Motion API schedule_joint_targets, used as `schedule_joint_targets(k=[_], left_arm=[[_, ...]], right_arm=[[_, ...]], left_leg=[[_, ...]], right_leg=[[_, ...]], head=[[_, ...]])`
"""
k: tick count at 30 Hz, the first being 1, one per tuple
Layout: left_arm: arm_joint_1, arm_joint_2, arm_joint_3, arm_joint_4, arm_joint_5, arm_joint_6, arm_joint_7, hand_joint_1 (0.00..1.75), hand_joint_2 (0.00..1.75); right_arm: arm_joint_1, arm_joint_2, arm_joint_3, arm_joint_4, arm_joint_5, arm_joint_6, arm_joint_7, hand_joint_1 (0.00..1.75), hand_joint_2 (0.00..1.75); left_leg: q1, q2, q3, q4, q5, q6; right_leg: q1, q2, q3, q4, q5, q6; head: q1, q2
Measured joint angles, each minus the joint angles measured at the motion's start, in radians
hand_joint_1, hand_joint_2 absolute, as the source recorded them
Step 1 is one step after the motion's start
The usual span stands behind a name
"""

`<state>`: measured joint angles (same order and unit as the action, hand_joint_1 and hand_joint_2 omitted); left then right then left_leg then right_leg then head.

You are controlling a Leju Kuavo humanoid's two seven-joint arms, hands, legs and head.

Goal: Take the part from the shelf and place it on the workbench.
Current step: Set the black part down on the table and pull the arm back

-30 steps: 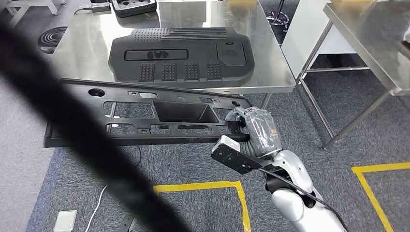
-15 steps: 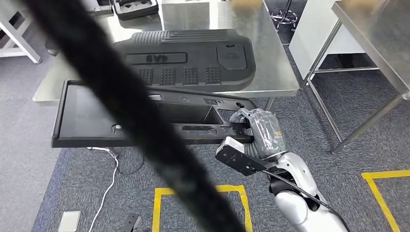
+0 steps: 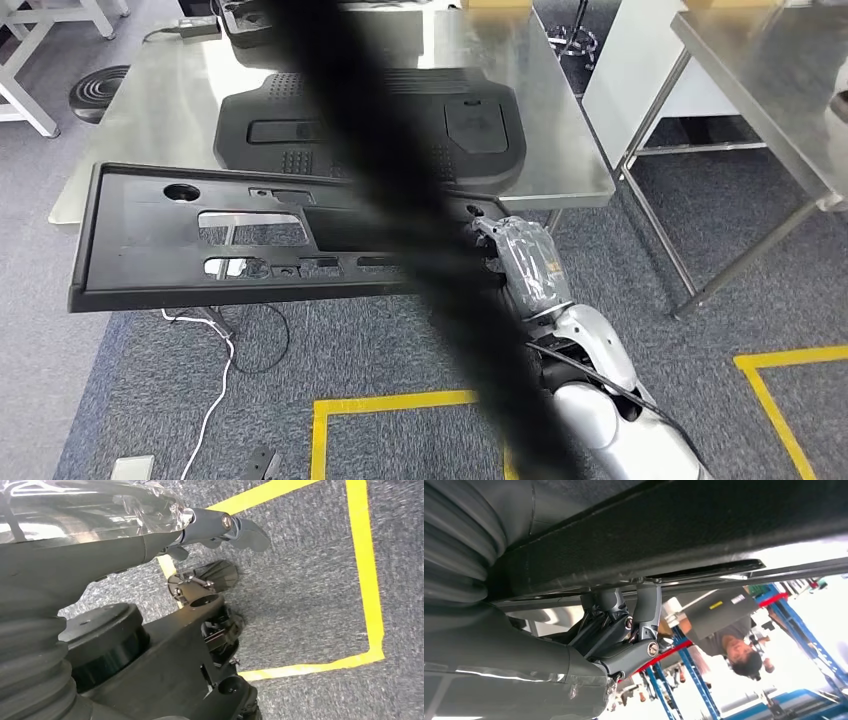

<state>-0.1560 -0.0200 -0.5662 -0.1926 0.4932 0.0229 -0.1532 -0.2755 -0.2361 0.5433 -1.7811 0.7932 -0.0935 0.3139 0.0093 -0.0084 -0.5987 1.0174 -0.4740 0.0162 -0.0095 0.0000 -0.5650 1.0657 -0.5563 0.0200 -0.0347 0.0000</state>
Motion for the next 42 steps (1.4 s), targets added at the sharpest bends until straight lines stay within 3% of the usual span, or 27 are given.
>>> schedule_joint_targets(k=[3,4,5,7,9,10,13,15,18,19,20,21,23,25,28,30,31,33,34,35,36,38,39,40,42], left_arm=[[-0.001,0.0,0.0,0.0,0.0,-0.001,0.0,0.0,1.75],[0.0,0.0,0.0,0.0,0.0,-0.001,0.0,0.0,1.75],[0.0,0.0,0.0,0.0,0.0,-0.002,0.0,0.0,1.75],[0.001,0.0,0.0,0.0,-0.001,-0.002,0.0,0.0,1.75],[0.0,0.0,0.0,0.0,-0.001,-0.001,0.0,0.0,1.75],[0.0,0.0,0.0,0.0,-0.001,-0.001,0.0,0.0,1.75],[0.0,0.0,0.0,0.0,-0.001,-0.001,0.0,0.0,1.75],[-0.001,0.0,0.0,0.0,-0.001,-0.001,0.0,0.0,1.75],[0.001,0.001,0.0,0.0,-0.001,-0.001,0.0,0.0,1.75],[0.003,0.001,0.0,0.0,-0.001,-0.001,0.0,0.0,1.75],[0.005,0.001,0.0,0.0,-0.001,-0.002,0.0,0.0,1.75],[0.005,0.001,0.0,0.0,-0.001,-0.002,0.0,0.0,1.75],[0.005,0.001,0.0,0.0,-0.001,-0.002,0.001,0.0,1.75],[0.004,0.001,0.0,0.0,-0.001,-0.003,0.001,0.0,1.75],[0.004,0.001,0.0,0.0,-0.001,-0.003,0.001,0.0,1.75],[0.002,0.002,0.0,0.0,-0.001,-0.003,0.001,0.0,1.75],[0.001,0.002,0.0,0.0,-0.001,-0.004,0.001,0.0,1.75],[0.001,0.002,0.0,0.0,-0.002,-0.004,0.001,0.0,1.75],[0.001,0.002,0.0,0.0,-0.003,-0.004,0.002,0.0,1.75],[0.001,0.002,0.0,0.0,-0.004,-0.004,0.002,0.0,1.75],[0.002,0.002,0.0,0.0,-0.005,-0.004,0.002,0.0,1.75],[0.002,0.002,0.0,0.0,-0.007,-0.004,0.003,0.0,1.75],[0.001,0.002,0.0,0.0,-0.008,-0.004,0.003,0.0,1.75],[0.0,0.002,0.0,0.0,-0.009,-0.004,0.003,0.0,1.75],[-0.002,0.002,-0.001,0.0,-0.01,-0.005,0.005,0.0,1.75]], right_arm=[[-0.004,0.0,0.003,0.005,-0.003,-0.002,-0.001,1.75,1.75],[-0.003,0.0,0.005,0.008,-0.003,-0.002,-0.001,1.75,1.75],[-0.003,0.0,0.006,0.01,-0.003,-0.002,-0.001,1.75,1.75],[-0.003,0.0,0.008,0.014,-0.003,-0.002,-0.001,1.75,1.75],[-0.004,0.0,0.008,0.016,-0.004,-0.003,-0.001,1.75,1.75],[-0.004,0.001,0.008,0.017,-0.004,-0.003,-0.001,1.75,1.75],[-0.004,0.002,0.009,0.019,-0.004,-0.004,-0.001,1.75,1.75],[-0.004,0.002,0.01,0.02,-0.004,-0.004,-0.001,1.75,1.75],[-0.005,0.006,0.01,0.022,-0.004,-0.004,-0.002,1.75,1.75],[-0.004,0.006,0.01,0.024,-0.005,-0.004,-0.002,1.75,1.75],[-0.004,0.007,0.01,0.025,-0.005,-0.004,-0.002,1.75,1.75],[-0.004,0.007,0.01,0.027,-0.005,-0.004,-0.002,1.75,1.75],[-0.004,0.007,0.01,0.029,-0.005,-0.005,-0.002,1.75,1.75],[-0.005,0.008,0.01,0.03,-0.005,-0.006,-0.002,1.75,1.75],[-0.005,0.009,0.01,0.031,-0.006,-0.006,-0.002,1.75,1.75],[-0.006,0.009,0.011,0.031,-0.006,-0.007,-0.002,1.75,1.75],[-0.006,0.009,0.011,0.031,-0.006,-0.008,-0.002,1.75,1.75],[-0.005,0.009,0.011,0.031,-0.007,-0.008,-0.002,1.75,1.75],[-0.004,0.009,0.011,0.032,-0.007,-0.008,-0.002,1.75,1.75],[-0.002,0.009,0.011,0.033,-0.007,-0.008,-0.002,1.75,1.75],[-0.002,0.009,0.011,0.033,-0.008,-0.008,-0.002,1.75,1.75],[-0.002,0.009,0.012,0.035,-0.008,-0.008,-0.002,1.75,1.75],[-0.002,0.009,0.012,0.035,-0.008,-0.009,-0.002,1.75,1.75],[-0.003,0.009,0.012,0.035,-0.008,-0.009,-0.002,1.75,1.75],[-0.004,0.009,0.013,0.036,-0.009,-0.01,-0.002,1.75,1.75]], left_leg=[[0.001,0.002,0.007,-0.003,-0.005,0.009],[0.001,0.002,0.01,-0.002,-0.008,0.01],[0.002,0.002,0.013,-0.002,-0.011,0.01],[0.003,0.0,0.023,0.0,-0.02,0.006],[0.001,-0.001,0.031,0.003,-0.029,-0.003],[0.0,-0.002,0.032,0.003,-0.032,-0.009],[0.0,-0.001,0.036,0.002,-0.038,-0.026],[0.001,0.0,0.027,0.038,-0.062,-0.037],[0.002,0.001,-0.064,0.22,-0.138,-0.046],[0.003,0.001,-0.094,0.269,-0.147,-0.047],[0.003,0.001,-0.109,0.285,-0.138,-0.047],[0.003,0.001,-0.105,0.26,-0.109,-0.046],[0.003,0.001,-0.056,0.134,-0.031,-0.04],[0.0,0.0,-0.017,0.035,0.004,-0.031],[-0.003,0.0,-0.01,0.014,-0.002,-0.015],[0.0,0.0,0.0,0.006,-0.005,-0.002],[0.002,0.001,0.005,0.002,-0.006,0.003],[0.001,0.003,0.012,0.002,-0.012,0.01],[0.001,0.003,0.016,0.002,-0.016,0.012],[0.0,0.003,0.021,0.002,-0.021,0.013],[0.0,0.002,0.027,0.002,-0.026,0.012],[0.001,0.0,0.044,0.002,-0.039,0.008],[-0.001,0.0,0.05,0.002,-0.045,0.004],[-0.002,0.0,0.054,0.002,-0.049,-0.001],[-0.002,0.0,0.056,0.0,-0.054,-0.012]], right_leg=[[-0.004,0.0,-0.1,0.182,-0.07,0.01],[-0.006,0.0,-0.126,0.22,-0.071,0.013],[-0.007,0.0,-0.136,0.221,-0.053,0.014],[-0.01,-0.001,-0.102,0.118,0.026,0.012],[-0.007,-0.001,-0.054,0.003,0.075,0.007],[-0.005,0.0,-0.042,-0.025,0.08,0.003],[-0.002,0.003,-0.036,-0.039,0.073,-0.012],[-0.006,0.002,-0.027,-0.047,0.073,-0.024],[-0.005,-0.002,-0.015,-0.05,0.065,-0.039],[-0.004,-0.002,-0.011,-0.05,0.061,-0.041],[-0.003,-0.001,-0.007,-0.05,0.057,-0.042],[-0.003,0.0,-0.001,-0.05,0.053,-0.041],[-0.003,0.002,0.013,-0.049,0.042,-0.035],[0.0,0.003,0.02,-0.047,0.032,-0.025],[0.0,0.004,0.023,-0.049,0.024,-0.008],[-0.003,0.003,0.015,-0.019,0.004,0.003],[-0.004,0.003,-0.005,0.023,-0.016,0.007],[-0.005,0.002,-0.077,0.153,-0.065,0.012],[-0.005,0.002,-0.113,0.208,-0.076,0.014],[-0.005,0.002,-0.136,0.233,-0.068,0.014],[-0.005,0.002,-0.14,0.218,-0.04,0.012],[-0.004,0.002,-0.101,0.099,0.046,0.006],[-0.002,0.002,-0.078,0.041,0.075,0.001],[0.001,0.002,-0.06,-0.003,0.089,-0.004],[0.008,0.004,-0.049,-0.029,0.082,-0.013]], head=[[0.009,0.0],[0.011,0.0],[0.012,0.0],[0.017,0.0],[0.021,0.0],[0.022,0.0],[0.019,0.0],[0.014,0.0],[-0.005,0.0],[-0.011,0.0],[-0.014,0.0],[-0.018,0.0],[-0.025,0.0],[-0.034,0.0],[-0.037,0.0],[-0.03,0.0],[-0.025,0.0],[-0.017,0.0],[-0.016,0.0],[-0.014,0.0],[-0.011,0.0],[-0.006,0.0],[-0.006,0.0],[-0.007,0.0],[-0.015,0.0]])
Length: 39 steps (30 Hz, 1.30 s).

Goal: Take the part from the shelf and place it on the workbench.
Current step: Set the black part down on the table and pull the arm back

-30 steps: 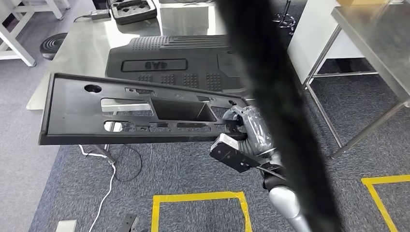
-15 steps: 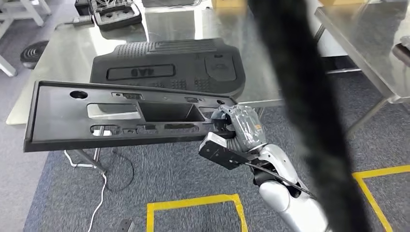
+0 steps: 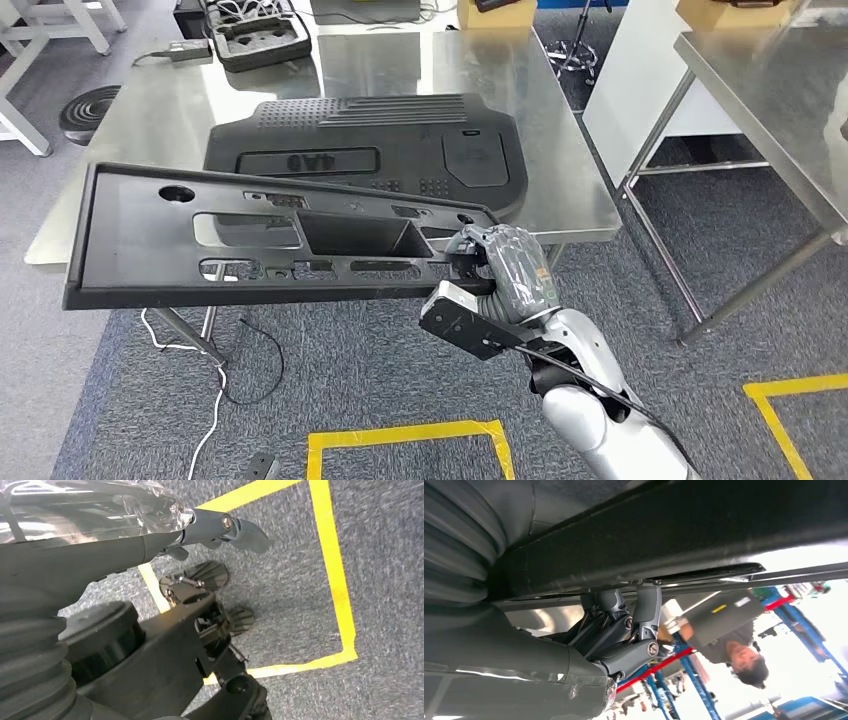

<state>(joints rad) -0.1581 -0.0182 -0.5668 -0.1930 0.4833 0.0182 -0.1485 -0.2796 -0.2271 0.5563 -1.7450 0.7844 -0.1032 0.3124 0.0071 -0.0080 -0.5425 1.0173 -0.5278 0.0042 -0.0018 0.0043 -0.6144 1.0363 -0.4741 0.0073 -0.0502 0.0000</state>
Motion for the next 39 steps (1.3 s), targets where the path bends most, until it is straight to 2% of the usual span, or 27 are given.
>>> schedule_joint_targets(k=[2,4,7,8,9,10,11,12,13,14,17,19,20,22,23,24,25,27,28,29,31,33,34,35,37,38,39], left_arm=[[0.0,0.0,0.0,0.0,-0.001,0.0,0.002,0.0,1.75],[-0.003,0.0,0.0,0.0,-0.001,0.0,0.003,0.0,1.75],[-0.002,0.0,0.0,0.0,-0.002,0.0,0.004,0.0,1.75],[0.0,0.0,0.0,0.0,-0.002,0.0,0.004,0.0,1.75],[0.002,0.0,-0.001,0.0,-0.002,0.0,0.005,0.0,1.75],[0.003,0.0,-0.001,0.0,-0.002,0.0,0.005,0.0,1.75],[0.003,0.0,-0.001,0.0,-0.002,0.0,0.005,0.0,1.75],[0.003,0.0,-0.001,0.0,-0.002,0.0,0.005,0.0,1.75],[0.002,0.0,0.0,0.0,-0.002,0.0,0.006,0.0,1.75],[0.003,0.0,0.0,0.0,-0.002,0.0,0.006,0.0,1.75],[0.004,0.0,0.0,0.0,-0.002,0.0,0.007,0.0,1.75],[0.002,0.001,0.0,0.0,-0.003,0.0,0.007,0.0,1.75],[0.001,0.001,0.0,0.0,-0.003,0.0,0.007,0.0,1.75],[0.0,0.001,0.0,0.0,-0.003,0.0,0.007,0.0,1.75],[0.001,0.0,0.0,0.0,-0.003,0.0,0.007,0.0,1.75],[0.002,0.0,0.0,0.0,-0.003,0.0,0.007,0.0,1.75],[0.003,0.0,0.0,0.0,-0.003,0.0,0.007,0.0,1.75],[0.003,0.0,0.0,0.0,-0.003,0.0,0.007,0.0,1.75],[0.002,0.0,0.0,0.0,-0.003,0.0,0.007,0.0,1.75],[0.001,0.0,0.0,0.0,-0.003,0.0,0.007,0.0,1.75],[0.0,0.0,0.0,0.0,-0.002,0.0,0.007,0.0,1.75],[0.0,0.0,0.0,0.0,-0.001,0.002,0.006,0.0,1.75],[-0.001,0.0,0.0,0.0,0.0,0.003,0.006,0.0,1.75],[-0.002,0.0,0.0,0.0,0.0,0.003,0.005,0.0,1.75],[-0.002,0.0,0.0,0.0,0.0,0.003,0.004,0.0,1.75],[0.001,0.0,0.0,0.0,0.0,0.004,0.004,0.0,1.75],[0.003,0.0,0.0,0.0,0.001,0.004,0.004,0.0,1.75]], right_arm=[[0.0,-0.001,0.0,0.0,0.0,-0.001,0.001,1.75,1.75],[0.0,-0.001,0.001,0.0,0.001,-0.001,0.001,1.75,1.75],[0.001,-0.001,0.001,0.0,0.0,-0.002,0.001,1.75,1.75],[0.002,-0.001,0.001,0.0,0.0,-0.002,0.001,1.75,1.75],[0.004,-0.001,0.001,0.0,0.0,-0.002,0.001,1.75,1.75],[0.005,-0.001,0.001,0.0,0.0,-0.002,0.001,1.75,1.75],[0.006,-0.001,0.001,0.0,0.0,-0.002,0.001,1.75,1.75],[0.006,-0.001,0.001,0.0,0.0,-0.002,0.001,1.75,1.75],[0.005,-0.001,0.001,0.0,-0.001,-0.003,0.001,1.75,1.75],[0.005,-0.001,0.001,0.0,-0.001,-0.003,0.001,1.75,1.75],[0.005,-0.001,0.001,0.0,-0.001,-0.004,0.001,1.75,1.75],[0.004,-0.001,0.001,0.0,0.0,-0.005,0.001,1.75,1.75],[0.003,-0.001,0.001,0.0,0.0,-0.005,0.001,1.75,1.75],[0.006,-0.001,0.001,0.0,0.0,-0.005,0.001,1.75,1.75],[0.008,-0.001,0.001,0.0,0.0,-0.005,0.001,1.75,1.75],[0.01,-0.002,0.001,0.0,0.0,-0.005,0.001,1.75,1.75],[0.011,-0.002,0.001,0.0,0.0,-0.005,0.001,1.75,1.75],[0.011,-0.003,0.001,0.0,0.0,-0.005,0.001,1.75,1.75],[0.011,-0.002,0.002,0.0,-0.001,-0.005,0.001,1.75,1.75],[0.01,-0.002,0.002,0.0,-0.001,-0.005,0.001,1.75,1.75],[0.008,-0.002,0.003,0.0,-0.001,-0.005,0.002,1.75,1.75],[0.007,-0.002,0.003,0.0,-0.001,-0.005,0.003,1.75,1.75],[0.005,-0.002,0.003,0.0,0.0,-0.005,0.003,1.75,1.75],[0.003,-0.002,0.003,0.0,-0.001,-0.005,0.003,1.75,1.75],[0.0,0.0,0.003,0.0,-0.001,-0.004,0.003,1.75,1.75],[0.0,0.0,0.003,0.0,-0.002,-0.004,0.003,1.75,1.75],[0.0,0.0,0.003,0.0,-0.002,-0.004,0.003,1.75,1.75]], left_leg=[[0.001,0.0,0.005,0.001,-0.007,-0.011],[0.001,0.001,-0.013,0.053,-0.034,-0.022],[0.005,0.002,-0.116,0.233,-0.093,-0.031],[0.006,0.002,-0.143,0.266,-0.09,-0.033],[0.007,0.002,-0.153,0.263,-0.067,-0.033],[0.008,0.002,-0.145,0.224,-0.028,-0.033],[0.009,0.002,-0.126,0.16,0.017,-0.031],[0.008,0.002,-0.106,0.102,0.049,-0.029],[0.006,0.002,-0.089,0.056,0.066,-0.024],[0.004,0.002,-0.081,0.032,0.069,-0.019],[0.002,0.001,-0.072,0.018,0.058,-0.002],[0.005,0.002,-0.059,0.008,0.054,0.012],[0.007,0.003,-0.052,0.004,0.052,0.017],[0.006,0.004,-0.043,0.003,0.043,0.024],[0.006,0.004,-0.038,0.003,0.038,0.024],[0.006,0.003,-0.031,0.003,0.032,0.024],[0.007,0.002,-0.022,0.003,0.026,0.023],[0.006,0.001,-0.002,0.003,0.01,0.016],[0.005,0.0,0.005,0.003,0.003,0.01],[0.004,0.0,0.008,0.003,-0.002,0.005],[0.003,0.001,0.01,0.0,-0.007,-0.005],[0.003,0.003,0.014,0.007,-0.018,-0.017],[0.003,0.003,0.005,0.031,-0.031,-0.021],[0.004,0.003,-0.017,0.078,-0.052,-0.025],[0.005,0.004,-0.092,0.21,-0.095,-0.029],[0.005,0.004,-0.129,0.262,-0.102,-0.03],[0.005,0.004,-0.151,0.281,-0.088,-0.029]], right_leg=[[-0.002,0.002,0.008,-0.012,-0.003,-0.009],[-0.007,0.001,0.022,-0.022,-0.007,-0.02],[-0.007,-0.004,0.041,-0.025,-0.02,-0.033],[-0.007,-0.003,0.048,-0.025,-0.026,-0.034],[-0.007,-0.002,0.055,-0.024,-0.032,-0.033],[-0.007,-0.001,0.065,-0.024,-0.039,-0.031],[-0.007,0.0,0.075,-0.023,-0.047,-0.028],[-0.006,0.001,0.082,-0.022,-0.055,-0.024],[-0.004,0.002,0.086,-0.021,-0.061,-0.019],[-0.004,0.003,0.087,-0.021,-0.065,-0.013],[-0.006,0.003,0.09,-0.023,-0.073,0.005],[-0.008,0.001,0.075,0.021,-0.097,0.015],[-0.009,0.0,0.048,0.074,-0.119,0.019],[-0.01,0.0,-0.034,0.208,-0.161,0.024],[-0.011,0.0,-0.068,0.253,-0.164,0.025],[-0.012,0.0,-0.086,0.262,-0.145,0.026],[-0.012,0.0,-0.085,0.231,-0.107,0.025],[-0.012,-0.001,-0.045,0.106,-0.017,0.019],[-0.009,-0.001,-0.024,0.05,0.007,0.015],[-0.007,-0.001,-0.011,0.019,0.014,0.01],[-0.003,0.0,-0.004,0.002,0.001,0.0],[-0.006,0.001,0.003,-0.006,-0.003,-0.01],[-0.009,0.0,0.01,-0.011,-0.004,-0.016],[-0.011,-0.002,0.017,-0.015,-0.007,-0.021],[-0.009,-0.004,0.03,-0.016,-0.018,-0.029],[-0.009,-0.005,0.036,-0.016,-0.024,-0.031],[-0.009,-0.004,0.045,-0.016,-0.031,-0.032]], head=[[-0.007,0.0],[-0.017,0.0],[-0.032,0.0],[-0.034,0.0],[-0.035,0.0],[-0.036,0.0],[-0.038,0.0],[-0.04,0.0],[-0.043,0.0],[-0.044,0.0],[-0.034,0.0],[-0.021,0.0],[-0.011,0.0],[0.009,0.0],[0.016,0.0],[0.025,0.0],[0.034,0.0],[0.051,0.0],[0.056,0.0],[0.059,0.0],[0.059,0.0],[0.056,0.0],[0.053,0.0],[0.048,0.0],[0.037,0.0],[0.034,0.0],[0.032,0.0]])
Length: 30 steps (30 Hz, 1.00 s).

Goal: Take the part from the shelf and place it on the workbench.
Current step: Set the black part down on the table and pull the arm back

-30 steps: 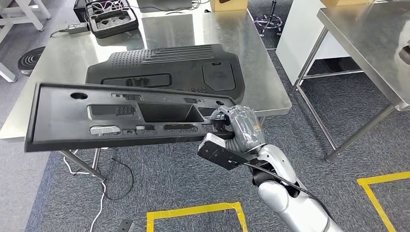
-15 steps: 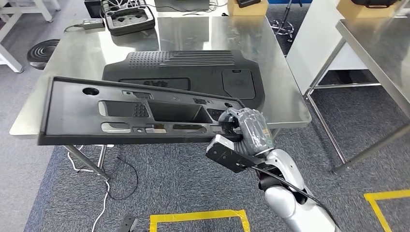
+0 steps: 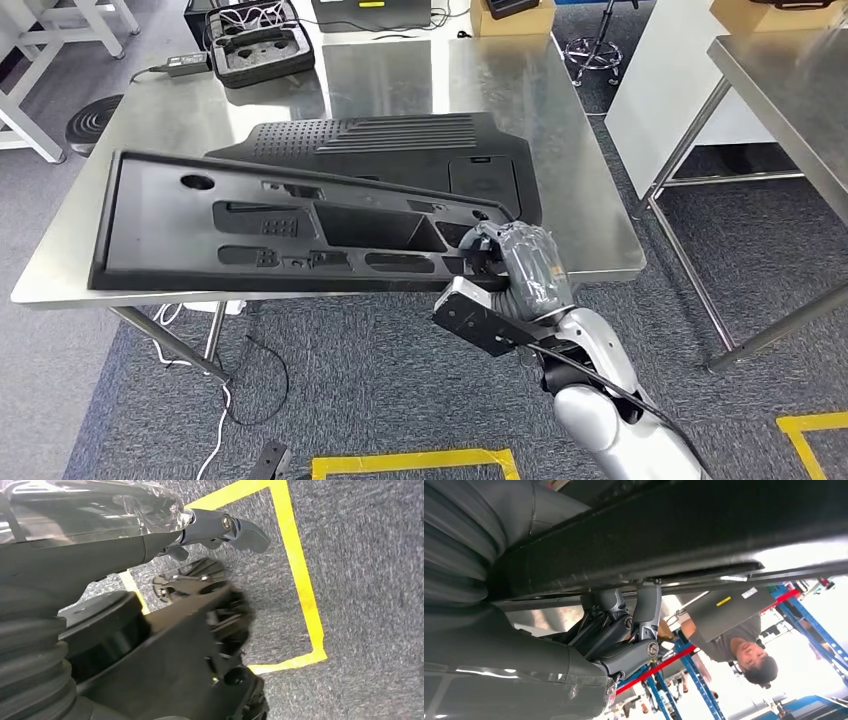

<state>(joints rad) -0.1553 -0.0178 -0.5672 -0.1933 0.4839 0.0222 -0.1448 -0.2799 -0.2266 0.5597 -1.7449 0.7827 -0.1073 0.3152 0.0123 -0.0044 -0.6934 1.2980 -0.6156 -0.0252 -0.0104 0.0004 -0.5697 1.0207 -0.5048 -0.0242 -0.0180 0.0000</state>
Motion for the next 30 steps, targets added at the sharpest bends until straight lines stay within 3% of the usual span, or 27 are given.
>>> schedule_joint_targets(k=[1,3,4,5,7,10,11,13,14,15,16,17,19,20,24,26,29,30], left_arm=[[0.001,0.0,0.0,0.0,0.0,0.0,0.0,0.0,1.75],[0.002,0.001,0.0,0.0,0.001,0.001,-0.001,0.0,1.75],[0.001,0.001,0.0,0.0,0.002,0.001,-0.002,0.0,1.75],[0.001,0.001,0.0,0.0,0.003,0.001,-0.002,0.0,1.75],[0.001,0.001,0.0,0.0,0.004,0.001,-0.003,0.0,1.75],[0.0,0.002,0.0,0.0,0.005,0.001,-0.006,0.0,1.75],[-0.002,0.003,0.001,0.0,0.006,0.001,-0.007,0.0,1.75],[-0.002,0.003,0.001,0.0,0.006,0.001,-0.008,0.0,1.75],[-0.002,0.003,0.001,0.0,0.006,0.001,-0.008,0.0,1.75],[-0.001,0.003,0.001,0.0,0.006,0.001,-0.008,0.0,1.75],[-0.001,0.003,0.001,0.0,0.006,0.001,-0.008,0.0,1.75],[0.0,0.003,0.001,0.0,0.007,0.001,-0.008,0.0,1.75],[-0.001,0.003,0.001,0.0,0.007,0.0,-0.008,0.0,1.75],[-0.001,0.003,0.001,0.0,0.007,0.0,-0.008,0.0,1.75],[-0.002,0.003,0.001,0.0,0.006,-0.001,-0.007,0.0,1.75],[-0.004,0.003,0.001,0.0,0.006,-0.001,-0.007,0.0,1.75],[-0.002,0.003,0.001,0.0,0.004,-0.001,-0.007,0.0,1.75],[0.0,0.003,0.001,0.0,0.003,-0.001,-0.007,0.0,1.75]], right_arm=[[0.0,0.0,0.0,0.0,0.0,0.0,-0.001,1.75,1.75],[-0.001,0.001,0.0,0.0,0.0,0.0,-0.002,1.75,1.75],[-0.003,0.001,0.0,0.001,0.0,0.0,-0.003,1.75,1.75],[-0.005,0.002,0.0,0.001,0.0,0.0,-0.003,1.75,1.75],[-0.009,0.004,0.002,0.002,0.0,0.0,-0.004,1.75,1.75],[-0.012,0.004,0.004,0.003,0.001,0.0,-0.004,1.75,1.75],[-0.014,0.004,0.004,0.003,0.001,-0.001,-0.004,1.75,1.75],[-0.017,0.004,0.005,0.004,0.001,-0.001,-0.005,1.75,1.75],[-0.016,0.004,0.006,0.005,0.001,0.0,-0.004,1.75,1.75],[-0.015,0.004,0.007,0.007,0.0,0.0,-0.004,1.75,1.75],[-0.015,0.004,0.008,0.009,0.0,0.0,-0.004,1.75,1.75],[-0.015,0.004,0.01,0.011,0.0,0.0,-0.004,1.75,1.75],[-0.016,0.004,0.011,0.014,0.0,-0.001,-0.005,1.75,1.75],[-0.017,0.005,0.011,0.015,0.0,-0.001,-0.005,1.75,1.75],[-0.02,0.006,0.014,0.016,-0.001,-0.001,-0.006,1.75,1.75],[-0.02,0.006,0.014,0.016,0.0,-0.001,-0.007,1.75,1.75],[-0.02,0.007,0.015,0.016,-0.001,-0.001,-0.008,1.75,1.75],[-0.019,0.008,0.015,0.016,-0.001,-0.001,-0.008,1.75,1.75]], left_leg=[[0.0,0.0,-0.005,-0.019,0.034,0.001],[-0.001,0.0,0.027,-0.135,0.126,0.008],[-0.003,-0.001,0.044,-0.189,0.156,0.012],[-0.006,-0.001,0.058,-0.228,0.167,0.016],[-0.012,-0.002,0.063,-0.251,0.156,0.023],[-0.006,-0.002,0.08,-0.269,0.148,0.038],[-0.002,-0.002,0.09,-0.276,0.146,0.043],[-0.001,0.0,0.104,-0.281,0.138,0.05],[-0.001,0.0,0.109,-0.281,0.133,0.052],[-0.001,-0.001,0.115,-0.281,0.128,0.052],[-0.001,-0.002,0.122,-0.281,0.122,0.052],[-0.001,-0.003,0.132,-0.281,0.115,0.051],[-0.003,-0.005,0.149,-0.28,0.101,0.044],[-0.004,-0.006,0.153,-0.28,0.095,0.039],[-0.004,-0.004,0.161,-0.283,0.081,0.018],[-0.004,-0.003,0.148,-0.239,0.056,0.007],[-0.001,-0.002,0.046,-0.054,-0.008,0.0],[0.001,-0.002,0.014,-0.012,-0.01,-0.002]], right_leg=[[0.0,0.001,0.01,0.0,-0.007,0.001],[0.0,0.002,0.033,0.0,-0.025,0.006],[0.001,0.003,0.04,0.002,-0.033,0.011],[0.002,0.004,0.043,0.003,-0.039,0.015],[0.002,0.005,0.041,0.001,-0.043,0.026],[0.0,0.003,0.041,0.016,-0.061,0.044],[0.0,0.003,0.025,0.054,-0.078,0.049],[-0.003,0.003,-0.047,0.179,-0.12,0.056],[-0.003,0.003,-0.087,0.236,-0.129,0.058],[-0.004,0.003,-0.116,0.265,-0.12,0.059],[-0.005,0.003,-0.127,0.258,-0.092,0.059],[-0.005,0.003,-0.12,0.213,-0.047,0.057],[-0.002,0.002,-0.081,0.092,0.031,0.049],[0.001,0.002,-0.063,0.046,0.046,0.043],[0.004,0.003,-0.043,0.007,0.031,0.021],[-0.001,0.002,-0.028,-0.004,0.028,0.011],[-0.002,-0.001,-0.008,-0.008,0.014,-0.002],[-0.002,0.0,-0.001,-0.008,0.008,-0.002]], head=[[-0.003,0.0],[-0.011,0.0],[-0.013,0.0],[-0.015,0.0],[-0.013,0.0],[-0.007,0.0],[-0.001,0.0],[0.014,0.0],[0.02,0.0],[0.024,0.0],[0.028,0.0],[0.033,0.0],[0.042,0.0],[0.046,0.0],[0.043,0.0],[0.034,0.0],[0.016,0.0],[0.012,0.0]])
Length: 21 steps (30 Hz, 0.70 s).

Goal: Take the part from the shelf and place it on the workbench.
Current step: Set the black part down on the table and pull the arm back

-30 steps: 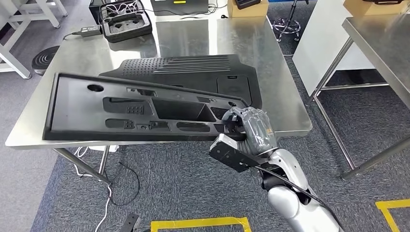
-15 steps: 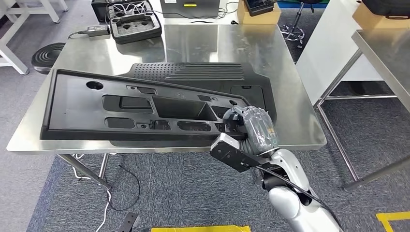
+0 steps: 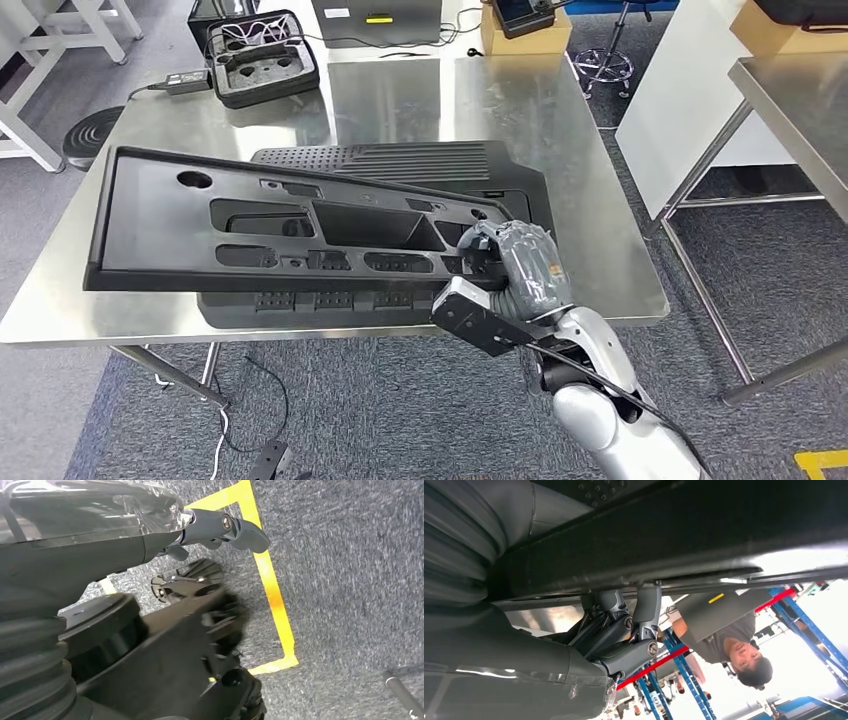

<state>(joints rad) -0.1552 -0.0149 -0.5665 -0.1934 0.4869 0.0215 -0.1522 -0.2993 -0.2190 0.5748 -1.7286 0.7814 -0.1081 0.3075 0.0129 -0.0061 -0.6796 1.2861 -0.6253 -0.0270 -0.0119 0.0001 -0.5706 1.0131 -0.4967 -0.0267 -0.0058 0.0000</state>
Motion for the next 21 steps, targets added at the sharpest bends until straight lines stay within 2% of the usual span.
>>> schedule_joint_targets(k=[1,2,3,4,5,6,9,11,12,14,15,16,17,19,20,21], left_arm=[[0.002,0.0,0.0,0.0,0.0,0.0,0.0,0.0,1.75],[0.003,0.0,0.0,0.0,0.0,0.0,0.0,0.0,1.75],[0.003,0.001,0.0,0.0,-0.001,0.001,0.0,0.0,1.75],[0.002,0.001,0.0,0.0,-0.001,0.001,0.0,0.0,1.75],[0.002,0.001,0.0,0.0,-0.001,0.001,0.0,0.0,1.75],[0.002,0.001,0.0,0.0,-0.001,0.001,0.0,0.0,1.75],[0.001,0.001,0.0,0.0,-0.002,0.001,0.0,0.0,1.75],[0.0,0.002,0.0,0.0,-0.002,0.001,0.0,0.0,1.75],[0.0,0.003,0.0,0.0,-0.002,0.001,0.0,0.0,1.75],[-0.001,0.003,0.0,0.0,-0.003,0.002,0.0,0.0,1.75],[-0.001,0.003,0.0,0.0,-0.003,0.002,0.0,0.0,1.75],[0.0,0.003,0.0,0.0,-0.002,0.002,0.0,0.0,1.75],[0.0,0.003,0.0,0.0,-0.001,0.003,0.0,0.0,1.75],[0.0,0.002,0.0,0.0,0.003,0.003,0.0,0.0,1.75],[-0.001,0.002,0.0,0.0,0.005,0.003,0.0,0.0,1.75],[-0.001,0.002,0.0,0.0,0.006,0.003,0.0,0.0,1.75]], right_arm=[[0.001,0.0,0.0,0.0,0.0,0.0,0.0,1.75,1.75],[0.002,0.0,0.0,0.0,0.0,0.0,0.0,1.75,1.75],[0.002,0.0,0.0,0.0,0.0,0.0,0.0,1.75,1.75],[0.002,0.0,0.0,0.001,0.0,0.0,0.0,1.75,1.75],[0.002,0.0,0.001,0.001,0.0,0.0,0.0,1.75,1.75],[0.001,0.0,0.001,0.001,0.0,0.0,0.0,1.75,1.75],[0.0,0.0,0.002,0.001,0.0,-0.001,0.0,1.75,1.75],[-0.001,0.0,0.002,0.001,0.0,-0.001,0.0,1.75,1.75],[-0.002,0.0,0.002,0.001,0.0,-0.001,0.0,1.75,1.75],[-0.001,0.0,0.002,0.001,0.0,-0.001,0.0,1.75,1.75],[0.002,0.0,0.002,0.001,0.0,-0.001,0.0,1.75,1.75],[0.004,0.0,0.002,0.001,0.0,-0.002,0.001,1.75,1.75],[0.005,0.0,0.002,0.001,0.0,-0.002,0.001,1.75,1.75],[0.005,0.0,0.002,0.001,0.0,-0.002,0.001,1.75,1.75],[0.004,0.0,0.002,0.001,0.0,-0.002,0.001,1.75,1.75],[0.004,0.0,0.002,0.001,0.0,-0.002,0.001,1.75,1.75]], left_leg=[[0.001,0.0,-0.016,0.007,0.018,-0.001],[0.002,0.0,-0.012,-0.025,0.054,0.0],[0.004,0.0,0.006,-0.088,0.103,0.001],[0.004,0.0,0.027,-0.149,0.139,0.003],[0.002,0.0,0.047,-0.203,0.16,0.006],[0.001,-0.001,0.059,-0.234,0.167,0.01],[-0.003,-0.002,0.067,-0.251,0.153,0.025],[0.001,-0.001,0.077,-0.261,0.151,0.036],[0.002,0.0,0.083,-0.265,0.149,0.04],[0.001,0.002,0.092,-0.266,0.143,0.048],[0.0,0.002,0.096,-0.266,0.139,0.05],[-0.001,0.001,0.101,-0.266,0.135,0.05],[-0.001,-0.001,0.108,-0.265,0.13,0.05],[-0.003,-0.003,0.124,-0.266,0.118,0.047],[-0.004,-0.004,0.129,-0.265,0.113,0.043],[-0.005,-0.004,0.131,-0.265,0.109,0.038]], right_leg=[[0.0,0.001,0.008,0.0,-0.006,0.001],[-0.001,0.002,0.017,0.0,-0.013,0.003],[-0.001,0.003,0.028,0.0,-0.021,0.006],[0.0,0.004,0.038,0.001,-0.03,0.011],[0.002,0.005,0.044,0.003,-0.037,0.017],[0.003,0.006,0.047,0.003,-0.042,0.023],[0.001,0.006,0.049,-0.001,-0.051,0.038],[-0.002,0.004,0.036,0.036,-0.073,0.048],[-0.003,0.004,0.011,0.085,-0.094,0.052],[-0.003,0.004,-0.068,0.218,-0.138,0.058],[-0.003,0.004,-0.103,0.267,-0.143,0.059],[-0.003,0.004,-0.124,0.283,-0.129,0.058],[-0.002,0.004,-0.126,0.259,-0.094,0.055],[0.0,0.004,-0.09,0.138,-0.004,0.044],[0.003,0.004,-0.07,0.081,0.025,0.038],[0.007,0.004,-0.057,0.045,0.036,0.033]], head=[[-0.004,0.0],[-0.007,0.0],[-0.012,0.0],[-0.016,0.0],[-0.02,0.0],[-0.021,0.0],[-0.016,0.0],[-0.007,0.0],[-0.001,0.0],[0.012,0.0],[0.016,0.0],[0.02,0.0],[0.025,0.0],[0.034,0.0],[0.036,0.0],[0.038,0.0]])
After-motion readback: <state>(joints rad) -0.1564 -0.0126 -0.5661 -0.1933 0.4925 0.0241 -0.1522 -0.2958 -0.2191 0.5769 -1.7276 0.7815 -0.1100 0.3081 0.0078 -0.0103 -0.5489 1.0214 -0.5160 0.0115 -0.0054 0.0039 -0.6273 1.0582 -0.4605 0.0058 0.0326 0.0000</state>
